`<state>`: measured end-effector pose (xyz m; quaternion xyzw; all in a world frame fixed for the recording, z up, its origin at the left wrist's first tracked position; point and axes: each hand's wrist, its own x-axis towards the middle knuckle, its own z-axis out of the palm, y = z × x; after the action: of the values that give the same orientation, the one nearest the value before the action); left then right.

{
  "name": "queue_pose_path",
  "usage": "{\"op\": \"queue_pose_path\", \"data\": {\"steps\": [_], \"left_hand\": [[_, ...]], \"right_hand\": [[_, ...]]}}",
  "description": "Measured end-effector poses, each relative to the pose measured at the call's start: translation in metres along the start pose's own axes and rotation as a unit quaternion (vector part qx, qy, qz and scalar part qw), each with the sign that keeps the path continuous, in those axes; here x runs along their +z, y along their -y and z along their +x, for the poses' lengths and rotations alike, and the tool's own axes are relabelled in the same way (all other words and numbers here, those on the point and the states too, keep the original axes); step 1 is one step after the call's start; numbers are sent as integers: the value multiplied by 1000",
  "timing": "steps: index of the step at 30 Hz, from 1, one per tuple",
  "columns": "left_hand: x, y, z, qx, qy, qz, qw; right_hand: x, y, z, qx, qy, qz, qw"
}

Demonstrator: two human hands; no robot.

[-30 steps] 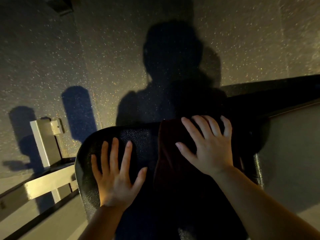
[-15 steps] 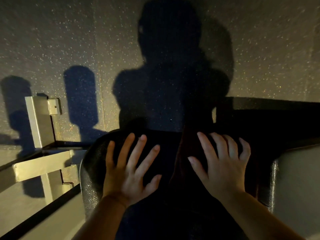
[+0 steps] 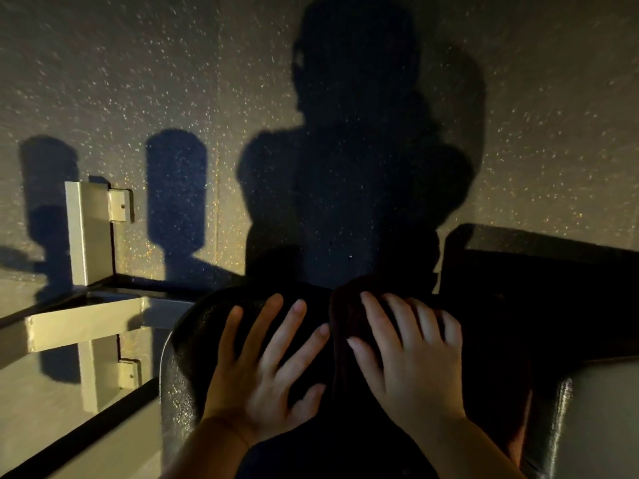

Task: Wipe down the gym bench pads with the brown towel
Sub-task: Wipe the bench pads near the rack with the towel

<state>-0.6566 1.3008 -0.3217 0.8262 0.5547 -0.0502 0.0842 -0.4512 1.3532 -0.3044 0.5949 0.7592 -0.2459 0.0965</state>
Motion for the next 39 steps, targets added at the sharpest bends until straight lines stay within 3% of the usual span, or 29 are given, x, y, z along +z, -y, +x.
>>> {"op": "queue_pose_path", "data": {"steps": [3, 8, 11, 17, 32, 34, 39], "left_hand": [[0, 2, 1, 1, -9, -1, 1000], [1, -1, 1, 0, -15, -6, 1000], [2, -1, 1, 0, -11, -5, 1000], [3, -2, 0, -1, -14, -18, 1000], [-3, -2, 2, -11, -44, -51, 998], [-4, -2, -1, -40, -67, -71, 994], [-2, -6, -62, -218, -85, -107, 966]], "right_hand": [[-5, -26, -6, -22, 42, -27, 999], [-13, -67, -26, 67, 107, -42, 991], [-12, -53, -20, 85, 94, -41, 991], [-8, 3, 14, 19, 47, -18, 999], [5, 12, 11, 35, -14, -41, 998], [9, 23, 10, 42, -35, -34, 998], [13, 69, 26, -25, -81, -25, 996]]}}
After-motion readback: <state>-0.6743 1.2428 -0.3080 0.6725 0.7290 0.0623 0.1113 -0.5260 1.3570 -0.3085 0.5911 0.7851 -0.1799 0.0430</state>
